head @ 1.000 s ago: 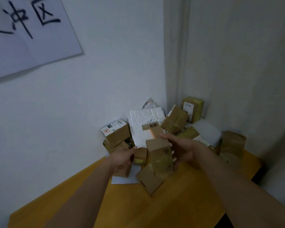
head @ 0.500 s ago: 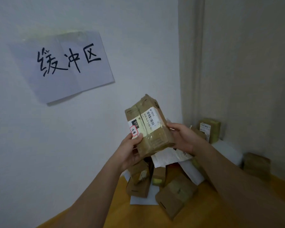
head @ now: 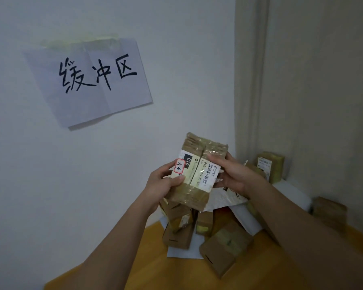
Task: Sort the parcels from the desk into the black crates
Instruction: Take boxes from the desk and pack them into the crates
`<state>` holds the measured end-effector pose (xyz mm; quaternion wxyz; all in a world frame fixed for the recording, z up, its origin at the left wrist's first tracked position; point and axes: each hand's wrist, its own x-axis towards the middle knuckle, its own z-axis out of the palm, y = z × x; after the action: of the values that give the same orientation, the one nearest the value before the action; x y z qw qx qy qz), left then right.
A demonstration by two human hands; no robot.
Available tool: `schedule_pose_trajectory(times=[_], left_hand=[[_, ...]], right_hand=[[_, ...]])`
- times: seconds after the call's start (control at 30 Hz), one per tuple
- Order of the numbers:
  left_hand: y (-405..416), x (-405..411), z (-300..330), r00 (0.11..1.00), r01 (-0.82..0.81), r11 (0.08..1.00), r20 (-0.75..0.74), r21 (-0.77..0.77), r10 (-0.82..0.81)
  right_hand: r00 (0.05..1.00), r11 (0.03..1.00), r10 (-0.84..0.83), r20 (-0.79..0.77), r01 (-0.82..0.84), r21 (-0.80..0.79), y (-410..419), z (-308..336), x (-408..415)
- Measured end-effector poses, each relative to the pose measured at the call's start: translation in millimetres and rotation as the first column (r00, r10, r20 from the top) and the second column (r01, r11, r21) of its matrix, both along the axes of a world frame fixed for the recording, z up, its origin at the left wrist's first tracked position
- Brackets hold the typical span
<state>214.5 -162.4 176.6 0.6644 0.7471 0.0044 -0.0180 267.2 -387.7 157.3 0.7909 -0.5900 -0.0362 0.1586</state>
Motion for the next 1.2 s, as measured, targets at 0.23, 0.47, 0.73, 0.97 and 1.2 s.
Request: schedule_pose_trajectory(times=[0.23, 0.47, 0.73, 0.97, 1.2], left_hand=[[-7.9, -2.2, -2.9, 0.992, -0.127, 0.991, 0.009, 0.038, 0.127], [-5.5, -8.9, -2.1, 0.995, -0.043, 0.969, -0.102, -0.242, 0.018], [27.3, -15.1, 6.8, 0.996, -0.079, 0.975, -0.052, -0.210, 0.069], [45.6, -22.8, 5.8, 0.986, -0.117, 0.957, -0.087, 0.267, 0.145], [48.9, -40.5, -0.3, 0.994, 0.064, 0.994, -0.091, 0.088, -0.056]], right_hand=[[0.984, 0.959, -0.108, -0.139, 0.140, 0.245, 1.8, 0.9, -10.4], [0.986, 0.957, -0.032, -0.165, 0.078, 0.279, -2.5, 3.8, -16.5], [0.998, 0.999, -0.009, -0.066, 0.012, 0.046, -8.3, 6.3, -19.8], [0.991, 0.950, -0.017, 0.135, 0.058, -0.308, 19.1, 22.1, -20.6], [0.848, 0.672, 0.391, 0.357, 0.002, -0.740, 67.5, 50.4, -36.3]])
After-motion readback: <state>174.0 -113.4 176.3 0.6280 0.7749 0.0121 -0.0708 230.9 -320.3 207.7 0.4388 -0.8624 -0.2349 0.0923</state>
